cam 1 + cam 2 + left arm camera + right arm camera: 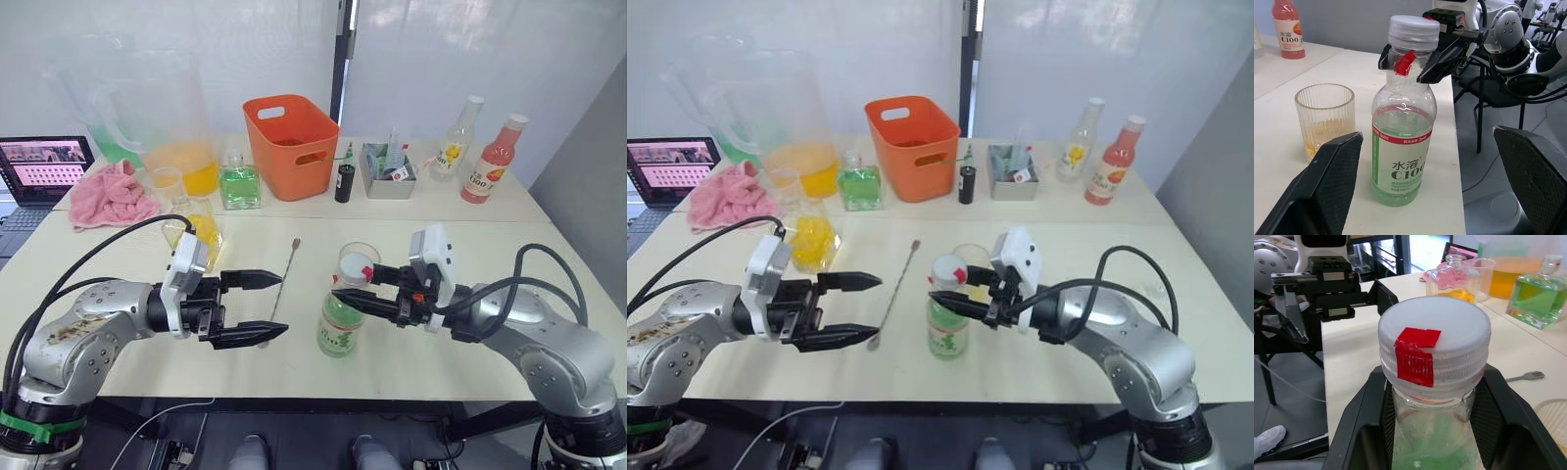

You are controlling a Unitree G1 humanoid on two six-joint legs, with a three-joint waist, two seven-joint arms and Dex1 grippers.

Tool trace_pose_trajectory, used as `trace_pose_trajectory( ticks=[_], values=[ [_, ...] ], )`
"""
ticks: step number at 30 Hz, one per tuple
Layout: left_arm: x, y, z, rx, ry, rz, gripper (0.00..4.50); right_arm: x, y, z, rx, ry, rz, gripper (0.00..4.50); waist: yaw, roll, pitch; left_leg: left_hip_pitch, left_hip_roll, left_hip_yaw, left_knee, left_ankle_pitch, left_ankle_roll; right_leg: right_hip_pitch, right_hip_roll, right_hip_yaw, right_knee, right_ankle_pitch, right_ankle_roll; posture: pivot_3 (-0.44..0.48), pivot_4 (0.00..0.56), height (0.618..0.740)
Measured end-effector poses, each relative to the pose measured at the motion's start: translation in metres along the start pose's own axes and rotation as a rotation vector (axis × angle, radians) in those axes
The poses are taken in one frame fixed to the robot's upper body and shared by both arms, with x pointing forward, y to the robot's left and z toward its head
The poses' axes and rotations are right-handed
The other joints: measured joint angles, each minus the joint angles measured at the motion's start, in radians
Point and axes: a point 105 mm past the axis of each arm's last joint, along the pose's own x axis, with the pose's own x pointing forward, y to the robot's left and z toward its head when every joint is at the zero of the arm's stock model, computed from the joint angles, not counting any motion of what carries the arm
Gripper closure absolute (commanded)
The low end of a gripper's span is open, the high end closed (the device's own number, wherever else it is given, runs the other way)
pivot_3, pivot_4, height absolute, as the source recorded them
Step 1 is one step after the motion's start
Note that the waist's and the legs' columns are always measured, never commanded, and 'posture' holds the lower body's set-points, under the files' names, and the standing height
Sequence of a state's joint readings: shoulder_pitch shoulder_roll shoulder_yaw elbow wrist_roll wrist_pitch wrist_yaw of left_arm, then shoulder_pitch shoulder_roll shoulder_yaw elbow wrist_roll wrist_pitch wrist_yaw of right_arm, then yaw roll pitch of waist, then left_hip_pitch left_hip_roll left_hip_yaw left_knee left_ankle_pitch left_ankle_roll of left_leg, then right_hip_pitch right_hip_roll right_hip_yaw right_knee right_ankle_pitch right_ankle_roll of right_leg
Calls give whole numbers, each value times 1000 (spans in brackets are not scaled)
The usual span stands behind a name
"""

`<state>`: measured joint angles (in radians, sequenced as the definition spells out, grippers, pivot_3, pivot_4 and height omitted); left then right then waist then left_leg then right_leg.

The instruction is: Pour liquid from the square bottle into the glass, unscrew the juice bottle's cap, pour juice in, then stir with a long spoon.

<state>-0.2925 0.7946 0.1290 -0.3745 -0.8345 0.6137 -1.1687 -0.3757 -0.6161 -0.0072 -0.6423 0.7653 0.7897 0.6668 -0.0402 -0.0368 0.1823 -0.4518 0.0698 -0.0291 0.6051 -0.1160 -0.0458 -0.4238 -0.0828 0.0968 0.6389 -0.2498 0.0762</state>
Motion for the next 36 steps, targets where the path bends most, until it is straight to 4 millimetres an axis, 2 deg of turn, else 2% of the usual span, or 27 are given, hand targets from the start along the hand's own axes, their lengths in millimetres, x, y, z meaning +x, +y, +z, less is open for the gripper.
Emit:
trace_pose_trajectory(
  ticks=[6,8,13,14,21,29,36],
  values=[
    [2,1,0,5,7,-25,0,1,2,-1,-15,10,-53,2984,0,0,0,0,0,0,0,0,0,0,0,0,0,0,0,0,150,725],
    [2,1,0,1,8,-29,0,0,2,-1,-11,10,-63,1934,0,0,0,0,0,0,0,0,0,0,0,0,0,0,0,0,150,725],
    [3,2,2,6,6,-38,0,-7,-5,-1,12,40,-71,239,1,0,0,0,0,0,0,0,0,0,0,0,0,0,0,0,150,725],
    [3,3,2,6,5,-38,0,-10,-7,2,1,38,-75,37,1,0,0,0,0,0,0,0,0,0,0,0,0,0,0,0,150,725],
    [4,4,2,7,4,-43,0,-36,-11,15,10,52,-23,37,2,0,0,0,0,0,0,0,0,1,0,0,-1,0,0,0,150,725],
    [9,5,8,27,-9,-88,0,-85,-8,34,109,0,-32,37,17,0,0,-1,0,0,1,0,1,1,0,0,-2,0,0,0,150,725],
    [34,12,13,98,-58,-133,0,-119,-9,14,104,87,-173,37,29,0,0,-3,0,0,1,0,1,3,0,0,-9,3,3,0,150,725]
  ],
)
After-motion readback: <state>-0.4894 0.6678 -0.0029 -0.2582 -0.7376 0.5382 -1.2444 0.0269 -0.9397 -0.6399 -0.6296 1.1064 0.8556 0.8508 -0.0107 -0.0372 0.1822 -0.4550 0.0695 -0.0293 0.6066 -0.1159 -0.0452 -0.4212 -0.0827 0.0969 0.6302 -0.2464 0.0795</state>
